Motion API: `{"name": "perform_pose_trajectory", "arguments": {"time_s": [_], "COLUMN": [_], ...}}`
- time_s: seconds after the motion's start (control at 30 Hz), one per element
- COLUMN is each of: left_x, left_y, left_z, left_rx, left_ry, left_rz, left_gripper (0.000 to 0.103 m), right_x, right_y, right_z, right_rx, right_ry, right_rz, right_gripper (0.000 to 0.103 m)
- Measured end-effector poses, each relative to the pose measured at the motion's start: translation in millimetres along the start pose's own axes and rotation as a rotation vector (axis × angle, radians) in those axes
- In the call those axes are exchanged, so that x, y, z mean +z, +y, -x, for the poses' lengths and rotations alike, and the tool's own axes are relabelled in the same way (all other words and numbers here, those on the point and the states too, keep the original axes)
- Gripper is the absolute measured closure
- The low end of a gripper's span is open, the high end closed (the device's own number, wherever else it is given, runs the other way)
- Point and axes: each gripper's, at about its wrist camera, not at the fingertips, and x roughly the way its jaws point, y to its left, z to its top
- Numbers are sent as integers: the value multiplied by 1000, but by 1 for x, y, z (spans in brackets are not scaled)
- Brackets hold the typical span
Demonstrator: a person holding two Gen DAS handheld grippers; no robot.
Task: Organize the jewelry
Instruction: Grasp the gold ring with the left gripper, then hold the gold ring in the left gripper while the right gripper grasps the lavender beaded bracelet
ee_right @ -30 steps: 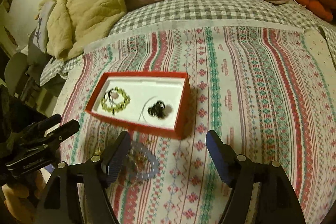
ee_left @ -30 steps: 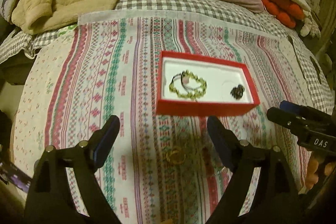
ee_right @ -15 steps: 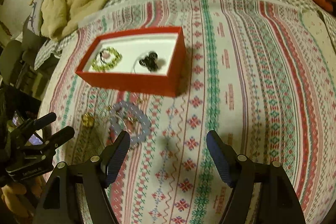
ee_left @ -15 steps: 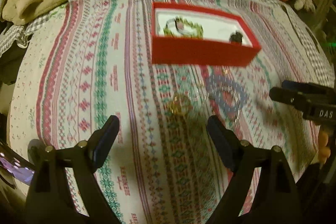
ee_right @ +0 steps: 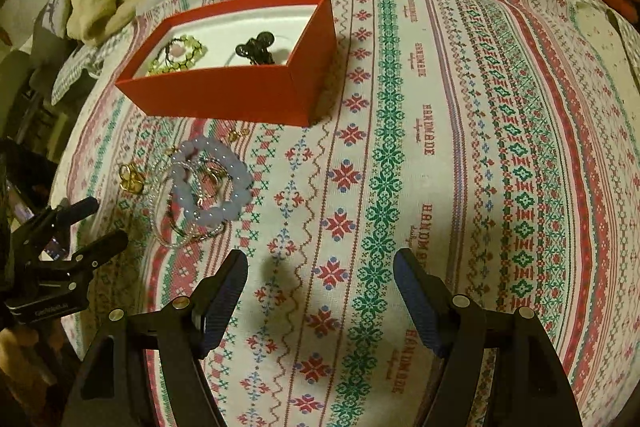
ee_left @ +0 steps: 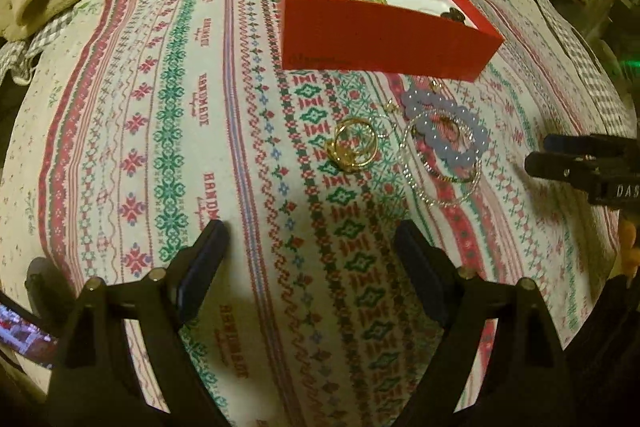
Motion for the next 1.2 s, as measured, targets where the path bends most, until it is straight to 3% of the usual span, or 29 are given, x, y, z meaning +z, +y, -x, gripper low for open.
{"name": "perform_pose_trajectory", "arguments": {"time_s": [0.47, 0.73, 0.93, 1.03, 1.2], "left_x": [4, 15, 20, 19, 17], "left_y": [-3, -5, -4, -2, -4], "left_z": [-7, -9, -10, -8, -6], "left_rx": [-52, -59, -54, -58, -38], "left_ry": [-107, -137, -136, -131, -120], "left_rz": [-132, -116, -94, -79, -83], "left_gripper": [18, 47, 78, 78, 78], "right_x": [2, 7, 14, 20, 28], "right_y": [7, 19, 21, 17, 17], "right_z": [-13, -19, -21, -20, -22], "right_rx": [-29, -34, -20, -8, 16], "right_ry": [14, 2, -18, -34, -46], "right_rz": [5, 6, -5, -23, -47], "right_gripper": [24, 23, 23, 25, 50]}}
